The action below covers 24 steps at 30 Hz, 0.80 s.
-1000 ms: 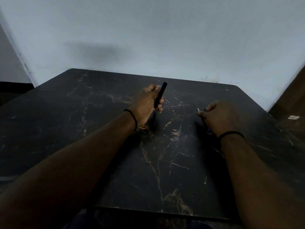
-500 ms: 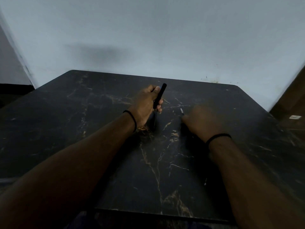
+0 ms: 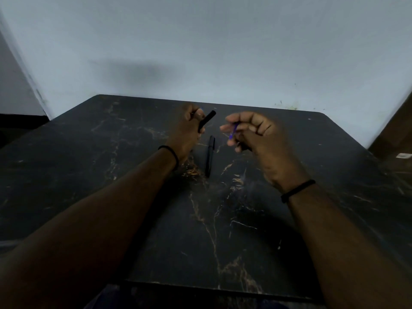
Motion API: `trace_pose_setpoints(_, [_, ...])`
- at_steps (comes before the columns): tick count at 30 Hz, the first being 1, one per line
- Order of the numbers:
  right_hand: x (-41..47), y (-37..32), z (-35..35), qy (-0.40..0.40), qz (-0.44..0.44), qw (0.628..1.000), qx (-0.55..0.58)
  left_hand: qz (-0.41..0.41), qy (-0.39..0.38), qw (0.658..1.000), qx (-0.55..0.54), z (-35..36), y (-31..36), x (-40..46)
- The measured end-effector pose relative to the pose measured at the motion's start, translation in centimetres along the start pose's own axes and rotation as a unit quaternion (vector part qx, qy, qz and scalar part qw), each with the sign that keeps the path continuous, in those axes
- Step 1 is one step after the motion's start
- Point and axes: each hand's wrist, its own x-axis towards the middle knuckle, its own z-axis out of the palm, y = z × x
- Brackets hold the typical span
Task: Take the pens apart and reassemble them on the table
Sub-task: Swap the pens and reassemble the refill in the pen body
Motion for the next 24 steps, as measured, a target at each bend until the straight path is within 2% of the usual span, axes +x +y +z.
trace_pose_setpoints(6, [0.0,0.5,0.3,0.074,-0.094,0.991,-0.058,0.042,-0.008,0.997,0.068,0.3,-0.3,0.0])
trace_pose_setpoints(10, [-0.1,0.5,0.5,0.117,-0.127,0.983,-0.059,0.056,-0.026,0.996,0.067,0.6,-0.2,-0.2])
trace_pose_setpoints(20, [0.0,0.9,0.8,0.121,-0.108,0.985,-0.057,0.082,-0.062,0.993,0.054,1.0,0.6,-1.0])
trace_pose_setpoints(24, [0.2,1.2,0.9,0.122,-0.09,0.983,-0.103,0.092,-0.09,0.991,0.043,1.6,0.7,-1.4])
